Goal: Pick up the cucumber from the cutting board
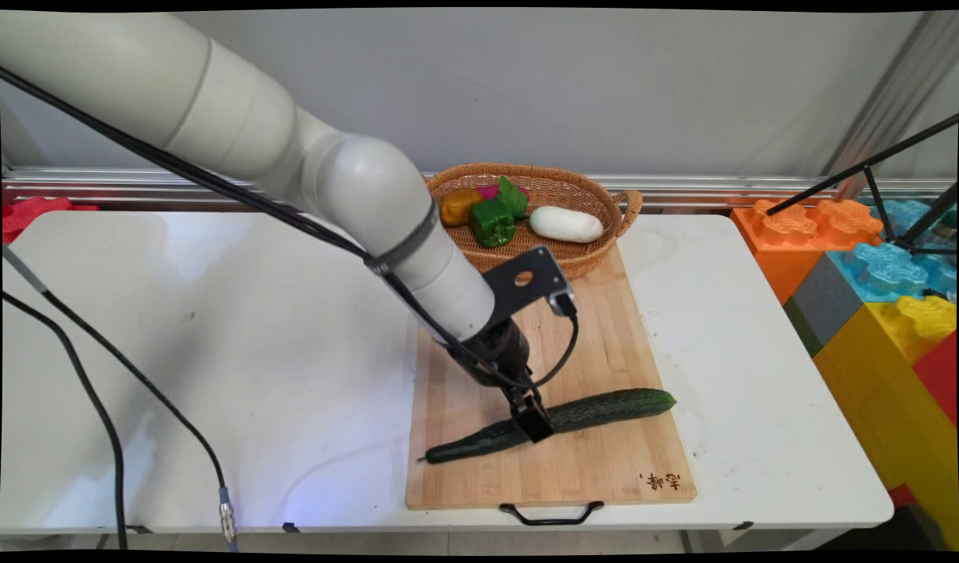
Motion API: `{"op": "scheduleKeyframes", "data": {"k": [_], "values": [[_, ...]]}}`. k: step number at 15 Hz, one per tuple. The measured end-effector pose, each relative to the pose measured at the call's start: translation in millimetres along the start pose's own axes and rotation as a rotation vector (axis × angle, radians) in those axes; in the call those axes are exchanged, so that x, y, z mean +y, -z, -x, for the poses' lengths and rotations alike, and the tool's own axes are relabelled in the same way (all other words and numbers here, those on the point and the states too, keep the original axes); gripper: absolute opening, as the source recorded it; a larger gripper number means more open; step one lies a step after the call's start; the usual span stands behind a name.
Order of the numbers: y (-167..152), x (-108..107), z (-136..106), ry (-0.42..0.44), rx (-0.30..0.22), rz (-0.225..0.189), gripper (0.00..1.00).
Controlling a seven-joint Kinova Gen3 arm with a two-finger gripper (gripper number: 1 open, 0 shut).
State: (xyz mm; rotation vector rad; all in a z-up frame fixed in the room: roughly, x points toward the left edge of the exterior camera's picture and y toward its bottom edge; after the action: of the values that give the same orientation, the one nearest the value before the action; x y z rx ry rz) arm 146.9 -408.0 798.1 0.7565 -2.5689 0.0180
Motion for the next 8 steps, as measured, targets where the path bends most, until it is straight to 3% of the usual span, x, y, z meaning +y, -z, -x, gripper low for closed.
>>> {"op": "scheduleKeyframes", "data": {"k": [5, 6, 8], "values": [[-17, 3, 7, -0.027, -0.014, 0.004, 1.0], [-19, 4, 8, -0.032, -0.017, 0.005, 0.0], [-22, 7, 10, -0.04, -0.024, 0.01, 0.0]]}}
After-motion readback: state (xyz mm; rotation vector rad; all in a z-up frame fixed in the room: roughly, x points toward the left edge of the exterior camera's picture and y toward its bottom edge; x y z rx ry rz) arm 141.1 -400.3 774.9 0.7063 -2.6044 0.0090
